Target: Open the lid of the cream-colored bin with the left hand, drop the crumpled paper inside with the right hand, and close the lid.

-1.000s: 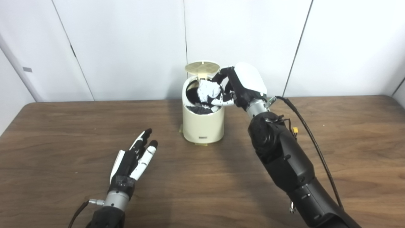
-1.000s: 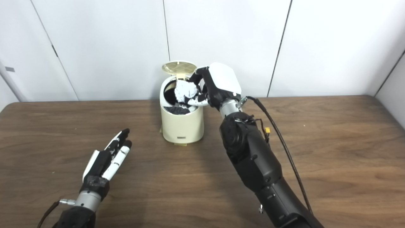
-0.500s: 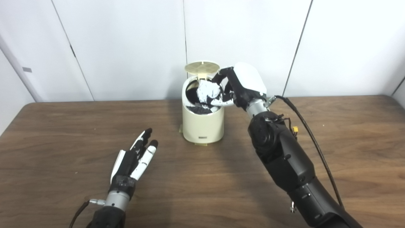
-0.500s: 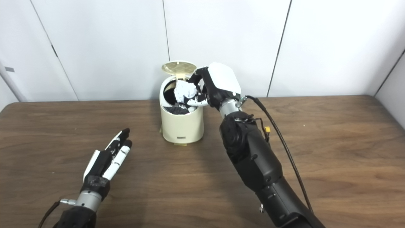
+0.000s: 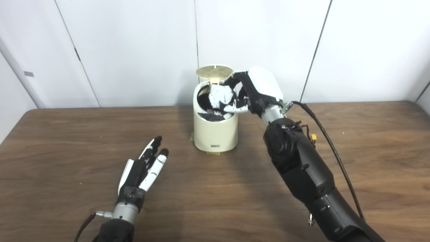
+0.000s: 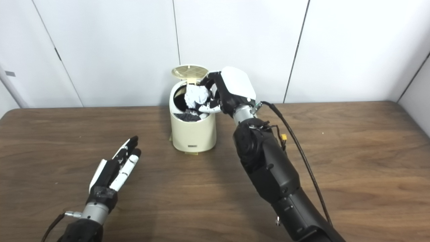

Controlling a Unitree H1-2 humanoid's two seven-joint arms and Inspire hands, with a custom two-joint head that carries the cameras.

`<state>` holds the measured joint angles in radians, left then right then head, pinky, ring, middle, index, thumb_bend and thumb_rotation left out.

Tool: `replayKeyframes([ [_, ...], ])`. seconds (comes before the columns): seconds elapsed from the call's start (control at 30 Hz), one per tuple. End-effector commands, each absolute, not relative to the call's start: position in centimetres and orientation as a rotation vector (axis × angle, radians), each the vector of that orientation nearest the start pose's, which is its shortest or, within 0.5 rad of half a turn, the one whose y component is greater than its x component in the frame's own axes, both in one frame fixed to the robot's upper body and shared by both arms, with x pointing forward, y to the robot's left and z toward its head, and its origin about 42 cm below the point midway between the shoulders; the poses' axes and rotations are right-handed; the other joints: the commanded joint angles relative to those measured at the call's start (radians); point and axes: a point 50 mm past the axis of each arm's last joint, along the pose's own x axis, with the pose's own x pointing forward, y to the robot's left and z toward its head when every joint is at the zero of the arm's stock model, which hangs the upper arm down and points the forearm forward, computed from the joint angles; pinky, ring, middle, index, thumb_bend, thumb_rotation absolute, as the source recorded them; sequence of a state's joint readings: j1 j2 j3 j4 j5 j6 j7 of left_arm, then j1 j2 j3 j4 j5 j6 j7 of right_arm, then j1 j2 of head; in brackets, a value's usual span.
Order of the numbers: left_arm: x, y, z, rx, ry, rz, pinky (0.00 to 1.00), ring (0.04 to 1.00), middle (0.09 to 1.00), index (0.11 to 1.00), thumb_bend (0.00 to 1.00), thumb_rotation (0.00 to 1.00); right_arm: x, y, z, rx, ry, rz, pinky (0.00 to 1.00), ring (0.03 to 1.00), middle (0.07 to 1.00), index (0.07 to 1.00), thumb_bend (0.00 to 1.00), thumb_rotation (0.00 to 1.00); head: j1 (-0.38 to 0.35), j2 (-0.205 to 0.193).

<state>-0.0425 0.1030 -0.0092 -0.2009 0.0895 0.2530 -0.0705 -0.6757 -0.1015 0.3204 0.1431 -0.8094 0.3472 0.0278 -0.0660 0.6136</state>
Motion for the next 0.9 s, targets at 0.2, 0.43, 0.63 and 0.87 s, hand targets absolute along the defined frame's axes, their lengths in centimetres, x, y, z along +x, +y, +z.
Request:
replayKeyframes([
  [0.2,30.28,22.9,15.84,0.178,-0.053,-0.061,1.0,1.0,0.982,0.999,0.57,0.73,44.98,-10.98,29.82,-1.025,-0.393,0.055,0.14,0.249,0.344,0.738,1.0,0.34,-0.002,0.002],
  [0.43,30.33,22.94,15.85,0.176,-0.055,-0.06,1.0,1.0,0.984,0.991,0.57,0.73,44.96,-11.14,29.86,-1.026,-0.393,0.058,0.37,0.52,0.644,0.741,1.0,0.33,-0.003,0.005],
  [0.63,30.32,22.99,15.95,0.188,-0.055,-0.058,1.0,1.0,0.98,0.996,0.57,0.74,44.81,-11.27,29.96,-1.013,-0.413,0.044,0.47,0.544,0.632,0.665,0.88,0.13,-0.005,0.006],
  [0.87,30.34,22.98,15.95,0.179,-0.053,-0.061,1.0,1.0,0.983,0.998,0.57,0.73,44.45,-11.41,29.86,-0.959,-0.471,0.009,0.39,0.389,0.522,0.509,0.52,0.0,-0.007,0.007],
])
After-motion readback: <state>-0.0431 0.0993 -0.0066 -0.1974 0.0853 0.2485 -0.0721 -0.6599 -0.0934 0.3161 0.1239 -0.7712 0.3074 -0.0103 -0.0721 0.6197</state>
